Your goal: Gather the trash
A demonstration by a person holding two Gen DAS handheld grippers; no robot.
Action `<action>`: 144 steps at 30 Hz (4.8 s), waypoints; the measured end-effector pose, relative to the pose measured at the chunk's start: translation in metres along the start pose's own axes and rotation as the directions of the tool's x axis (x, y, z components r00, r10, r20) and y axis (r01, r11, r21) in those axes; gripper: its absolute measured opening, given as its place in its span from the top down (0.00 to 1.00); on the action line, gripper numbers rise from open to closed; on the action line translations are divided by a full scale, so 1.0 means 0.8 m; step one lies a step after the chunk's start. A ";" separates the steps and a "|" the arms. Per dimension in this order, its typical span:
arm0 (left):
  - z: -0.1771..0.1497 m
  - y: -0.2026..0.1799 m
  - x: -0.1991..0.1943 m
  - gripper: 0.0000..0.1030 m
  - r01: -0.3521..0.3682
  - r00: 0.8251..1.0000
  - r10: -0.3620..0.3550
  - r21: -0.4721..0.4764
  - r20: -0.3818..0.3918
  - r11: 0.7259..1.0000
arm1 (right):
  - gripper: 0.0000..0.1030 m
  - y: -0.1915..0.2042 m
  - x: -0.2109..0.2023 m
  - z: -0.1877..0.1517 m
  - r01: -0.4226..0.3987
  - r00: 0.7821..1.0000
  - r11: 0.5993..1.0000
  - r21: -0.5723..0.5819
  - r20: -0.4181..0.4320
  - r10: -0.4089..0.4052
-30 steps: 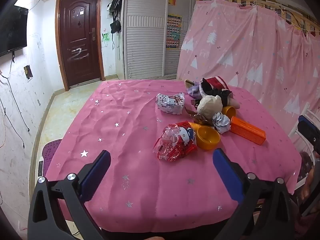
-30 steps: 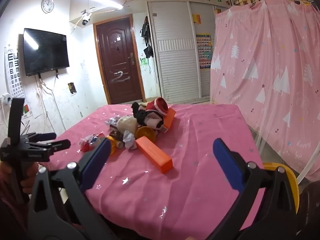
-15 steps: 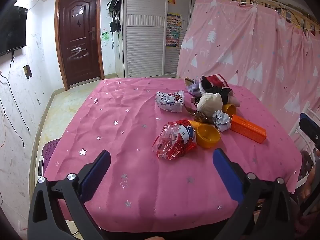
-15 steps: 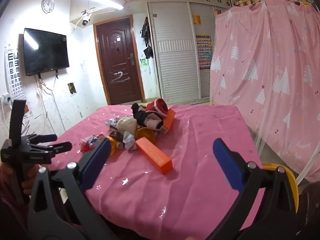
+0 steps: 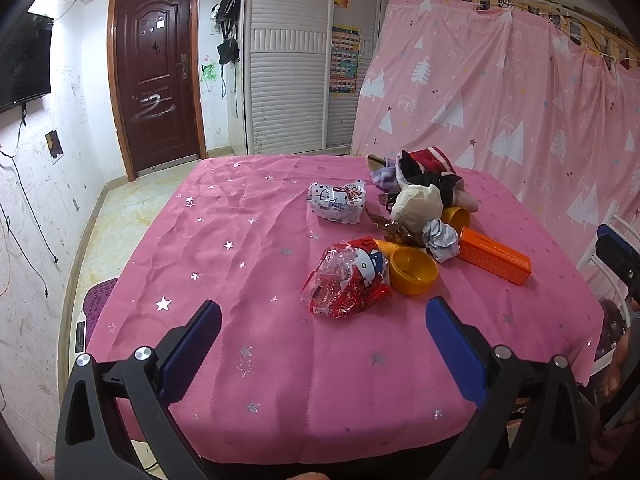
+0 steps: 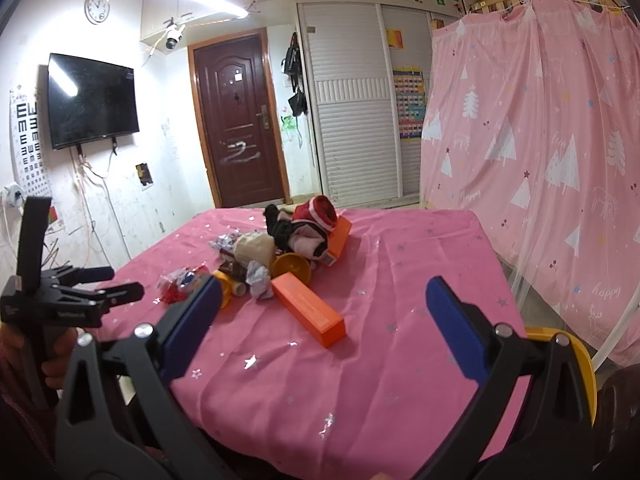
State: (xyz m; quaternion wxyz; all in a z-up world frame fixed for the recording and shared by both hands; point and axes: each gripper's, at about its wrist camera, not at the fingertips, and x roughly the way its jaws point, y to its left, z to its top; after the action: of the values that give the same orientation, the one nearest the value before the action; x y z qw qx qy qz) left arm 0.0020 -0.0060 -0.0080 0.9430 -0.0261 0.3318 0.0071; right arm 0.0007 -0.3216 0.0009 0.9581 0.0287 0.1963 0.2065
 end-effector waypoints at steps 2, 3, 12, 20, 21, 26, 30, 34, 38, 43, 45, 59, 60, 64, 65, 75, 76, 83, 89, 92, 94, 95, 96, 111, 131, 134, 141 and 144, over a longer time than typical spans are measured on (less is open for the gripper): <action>0.000 0.000 0.000 0.07 0.001 1.000 -0.001 0.001 -0.001 1.000 | 0.05 0.001 0.000 -0.001 0.001 1.000 1.000 -0.001 -0.001 -0.001; 0.000 -0.001 0.000 0.07 0.001 1.000 -0.001 0.001 -0.001 1.000 | 0.05 0.001 0.000 -0.001 0.001 1.000 1.000 0.000 0.003 -0.001; 0.000 -0.001 0.000 0.07 0.001 1.000 -0.001 0.002 -0.002 1.000 | 0.05 -0.001 -0.003 -0.001 0.000 1.000 1.000 -0.002 0.004 0.000; 0.000 -0.001 -0.002 0.07 0.003 1.000 -0.003 0.002 -0.002 1.000 | 0.05 0.001 -0.002 0.000 0.001 1.000 1.000 -0.002 0.002 -0.001; 0.000 -0.001 -0.001 0.07 0.004 1.000 -0.004 0.002 -0.002 1.000 | 0.05 0.000 -0.003 -0.001 0.000 1.000 1.000 -0.003 0.003 0.000; 0.000 -0.002 -0.002 0.07 0.004 1.000 -0.004 0.002 -0.002 1.000 | 0.05 -0.001 -0.004 -0.001 0.001 1.000 1.000 -0.005 0.004 -0.001; 0.000 -0.002 -0.001 0.07 0.003 1.000 -0.003 0.003 -0.003 1.000 | 0.05 0.000 -0.003 -0.001 0.001 1.000 1.000 -0.004 0.006 -0.001; 0.000 -0.002 -0.002 0.07 0.004 1.000 -0.004 0.003 -0.004 1.000 | 0.05 0.001 -0.003 0.000 0.001 1.000 1.000 -0.004 0.005 -0.001; -0.001 -0.002 -0.003 0.07 0.006 1.000 -0.006 0.003 -0.004 1.000 | 0.05 0.001 -0.003 0.000 0.000 1.000 1.000 -0.004 0.005 0.000; -0.001 -0.004 -0.002 0.07 0.007 1.000 -0.007 0.008 -0.009 1.000 | 0.05 0.003 -0.004 0.000 0.001 1.000 1.000 -0.006 0.009 -0.001; -0.001 -0.005 -0.002 0.07 0.008 1.000 -0.008 0.010 -0.010 1.000 | 0.05 0.004 -0.004 0.000 0.000 1.000 1.000 -0.007 0.011 0.000; -0.001 -0.007 -0.003 0.07 0.010 1.000 -0.010 0.015 -0.011 1.000 | 0.05 0.004 -0.006 0.000 0.001 1.000 1.000 -0.008 0.010 -0.001; -0.001 -0.007 -0.003 0.07 0.010 1.000 -0.010 0.015 -0.011 1.000 | 0.05 0.003 -0.007 0.000 0.000 1.000 1.000 -0.008 0.011 0.000; -0.001 -0.008 -0.003 0.07 0.010 1.000 -0.010 0.017 -0.013 1.000 | 0.05 0.002 -0.008 0.000 0.001 1.000 1.000 -0.007 0.012 -0.001; -0.001 -0.009 -0.003 0.07 0.010 1.000 -0.010 0.019 -0.014 1.000 | 0.05 0.002 -0.009 0.001 0.002 1.000 1.000 -0.007 0.013 -0.002; 0.004 -0.006 0.003 0.07 0.005 1.000 -0.005 0.016 -0.020 1.000 | 0.05 0.010 0.005 0.007 0.014 1.000 1.000 -0.020 -0.024 -0.014; 0.006 -0.006 0.006 0.07 -0.002 1.000 0.002 0.018 -0.023 1.000 | 0.05 0.011 0.008 0.008 0.016 0.999 1.000 -0.022 -0.030 -0.017; 0.022 0.005 0.021 0.07 -0.023 0.999 0.023 0.007 -0.028 1.000 | 0.05 0.011 0.044 0.014 0.052 0.995 0.998 -0.040 -0.079 -0.055; 0.038 0.020 0.033 0.07 -0.026 0.999 0.026 -0.001 -0.039 1.000 | 0.05 0.018 0.086 0.018 0.060 0.988 0.996 -0.061 -0.136 -0.068; 0.044 0.025 0.037 0.07 -0.007 0.999 0.007 -0.002 -0.035 1.000 | 0.05 0.021 0.101 0.016 0.051 0.985 0.996 -0.067 -0.162 -0.062; 0.043 0.025 0.038 0.07 0.002 1.000 -0.002 0.012 -0.029 1.000 | 0.05 0.027 0.111 0.017 0.033 0.983 0.996 -0.085 -0.176 -0.047; 0.043 0.024 0.038 0.07 0.005 1.000 -0.005 0.020 -0.028 1.000 | 0.05 0.030 0.113 0.017 0.022 0.983 0.995 -0.095 -0.180 -0.039; 0.041 0.023 0.039 0.07 0.012 0.999 -0.011 0.030 -0.030 0.999 | 0.05 0.035 0.117 0.017 0.004 0.982 0.994 -0.111 -0.189 -0.025; 0.050 -0.007 0.093 0.27 0.068 0.991 -0.053 0.115 -0.127 0.991 | 0.07 0.049 0.164 0.008 -0.047 0.933 0.981 -0.186 -0.360 -0.023; 0.064 -0.015 0.060 0.73 0.046 0.994 -0.037 0.093 -0.099 0.995 | 0.79 0.019 0.149 0.006 -0.099 0.916 0.983 -0.155 -0.400 0.029; 0.078 -0.028 0.041 0.73 0.065 0.997 -0.058 0.111 -0.058 0.992 | 0.79 0.010 0.140 0.017 -0.085 0.929 0.986 -0.143 -0.369 0.026; 0.119 -0.121 0.022 0.72 0.230 0.973 -0.224 0.200 -0.051 0.952 | 0.79 -0.054 0.098 0.042 0.034 0.954 0.995 -0.095 -0.293 -0.060; 0.131 -0.182 0.030 0.72 0.324 0.946 -0.313 0.233 -0.082 0.917 | 0.79 -0.088 0.076 0.050 0.100 0.957 0.992 -0.073 -0.264 -0.116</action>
State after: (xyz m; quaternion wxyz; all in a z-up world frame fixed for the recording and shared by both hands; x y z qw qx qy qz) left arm 0.0907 -0.1456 0.0651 0.9202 0.0361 0.3416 -0.1877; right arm 0.0939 -0.3601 0.0059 0.9331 -0.0384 0.3192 0.1613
